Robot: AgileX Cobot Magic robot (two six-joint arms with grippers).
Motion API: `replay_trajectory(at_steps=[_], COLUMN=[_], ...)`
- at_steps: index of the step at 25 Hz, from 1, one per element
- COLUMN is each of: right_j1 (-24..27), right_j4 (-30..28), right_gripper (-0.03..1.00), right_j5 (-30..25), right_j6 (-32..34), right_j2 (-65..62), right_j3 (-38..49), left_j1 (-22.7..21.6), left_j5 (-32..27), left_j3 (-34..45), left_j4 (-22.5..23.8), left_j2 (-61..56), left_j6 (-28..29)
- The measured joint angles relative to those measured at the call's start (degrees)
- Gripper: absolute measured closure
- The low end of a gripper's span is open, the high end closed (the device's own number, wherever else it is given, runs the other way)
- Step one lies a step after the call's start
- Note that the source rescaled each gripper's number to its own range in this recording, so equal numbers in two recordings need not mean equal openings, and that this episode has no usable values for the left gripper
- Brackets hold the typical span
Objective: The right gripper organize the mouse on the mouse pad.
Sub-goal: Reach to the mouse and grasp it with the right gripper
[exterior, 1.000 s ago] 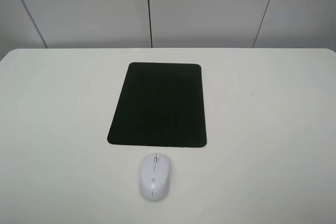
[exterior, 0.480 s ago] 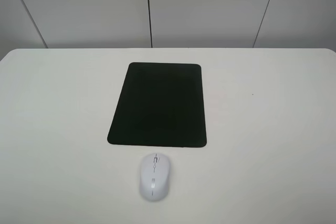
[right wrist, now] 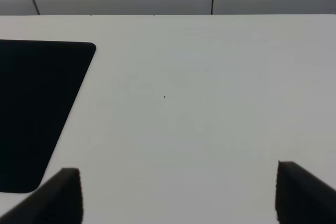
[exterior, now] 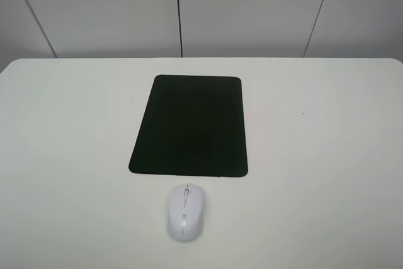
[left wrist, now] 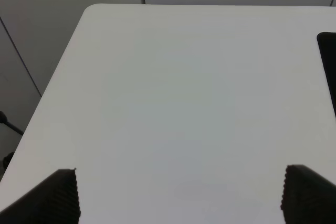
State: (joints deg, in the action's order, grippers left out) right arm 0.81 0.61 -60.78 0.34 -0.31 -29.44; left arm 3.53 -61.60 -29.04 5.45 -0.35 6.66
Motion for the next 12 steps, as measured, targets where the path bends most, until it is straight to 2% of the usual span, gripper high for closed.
replay_trajectory(at_steps=[12], right_j1=[0.0], right_j4=[0.0], right_gripper=[0.06], right_j5=[0.0], right_j6=[0.0], right_j2=[0.0], right_j3=[0.0], left_j1=[0.0], left_j5=[0.0], left_j3=[0.0], left_j4=[0.0], left_j2=[0.0], left_j6=[0.0])
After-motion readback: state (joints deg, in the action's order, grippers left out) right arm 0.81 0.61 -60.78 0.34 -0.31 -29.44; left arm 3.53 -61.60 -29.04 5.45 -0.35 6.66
